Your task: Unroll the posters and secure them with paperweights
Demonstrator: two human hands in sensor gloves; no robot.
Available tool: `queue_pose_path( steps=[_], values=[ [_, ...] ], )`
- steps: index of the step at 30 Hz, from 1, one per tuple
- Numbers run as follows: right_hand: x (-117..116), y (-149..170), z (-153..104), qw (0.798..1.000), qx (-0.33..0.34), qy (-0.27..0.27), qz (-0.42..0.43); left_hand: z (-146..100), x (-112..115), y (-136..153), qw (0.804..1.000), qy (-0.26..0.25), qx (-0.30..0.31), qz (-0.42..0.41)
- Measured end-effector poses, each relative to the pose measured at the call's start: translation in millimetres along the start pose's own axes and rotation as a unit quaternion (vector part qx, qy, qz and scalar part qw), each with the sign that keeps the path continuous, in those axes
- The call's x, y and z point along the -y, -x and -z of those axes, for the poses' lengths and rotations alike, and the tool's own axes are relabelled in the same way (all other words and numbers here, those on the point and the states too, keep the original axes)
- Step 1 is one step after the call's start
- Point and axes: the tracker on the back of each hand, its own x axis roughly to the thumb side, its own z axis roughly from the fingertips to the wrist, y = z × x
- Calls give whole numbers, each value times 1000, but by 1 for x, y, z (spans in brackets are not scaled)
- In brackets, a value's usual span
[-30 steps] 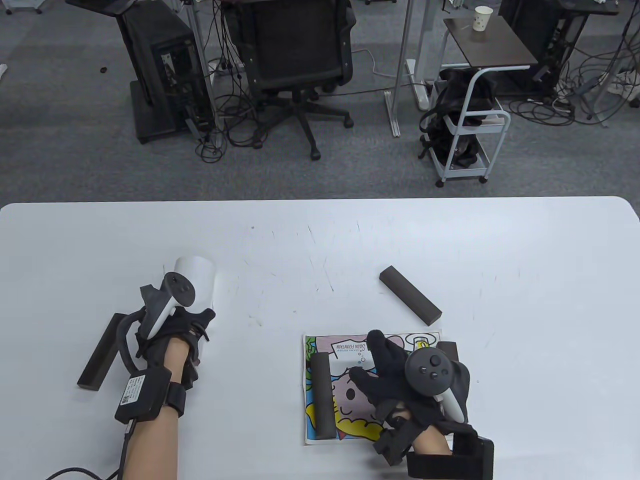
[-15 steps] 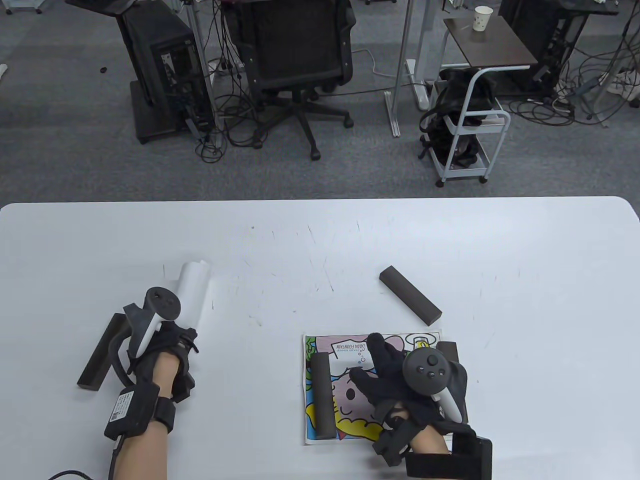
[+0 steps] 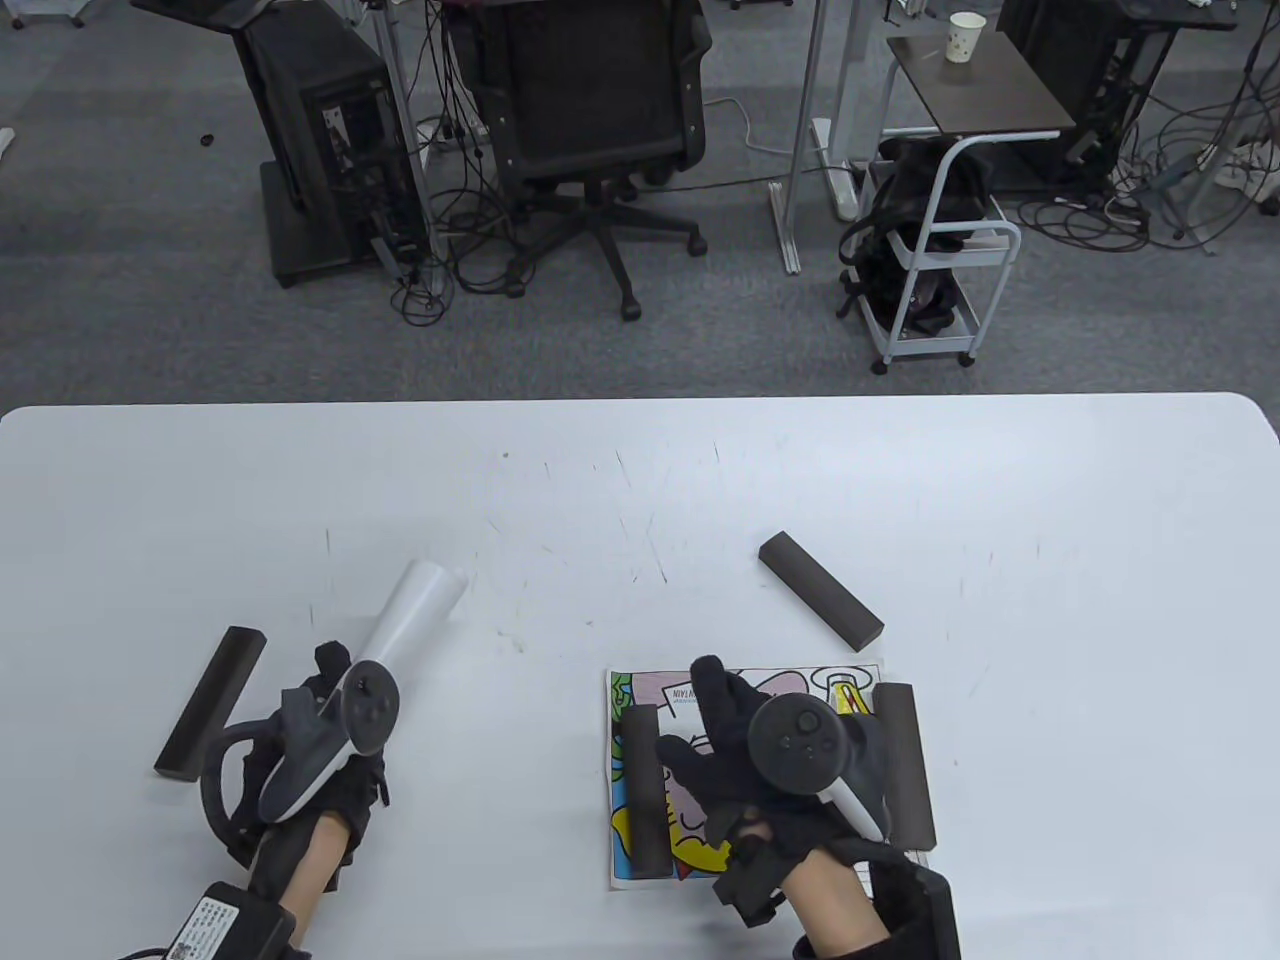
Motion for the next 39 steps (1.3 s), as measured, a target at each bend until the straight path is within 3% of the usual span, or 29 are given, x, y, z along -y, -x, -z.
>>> queue_pose_path(
  steps=[4, 10, 14, 17, 20, 26, 31, 34, 39],
  values=[
    [-16, -33, 10, 1000, 19, -19, 0, -15, 12, -11, 1000, -3, 9, 17],
    [-63, -68, 30, 995, 29, -83, 38, -35, 33, -34, 998, 1, 26, 56],
    [-90, -73, 42, 991, 9, -120, 55, -42, 46, -44, 995, 14, 43, 88],
    [-109, -72, 50, 988, -9, -143, 54, -45, 51, -49, 992, 52, 63, 93],
    [-122, -67, 55, 985, -31, -159, 66, -48, 48, -49, 991, 83, 90, 47],
    [-136, -59, 55, 987, -67, -140, 39, -45, 36, -43, 978, 141, 140, -59],
    [-149, -66, 48, 987, -82, -119, -75, -33, 30, -40, 971, 155, 152, -101],
    [-155, -69, 47, 982, -82, -115, -129, -27, 35, -40, 971, 159, 162, -79],
    [-157, -70, 45, 979, -76, -121, -148, -17, 61, -40, 966, 208, 155, 15]
  ],
)
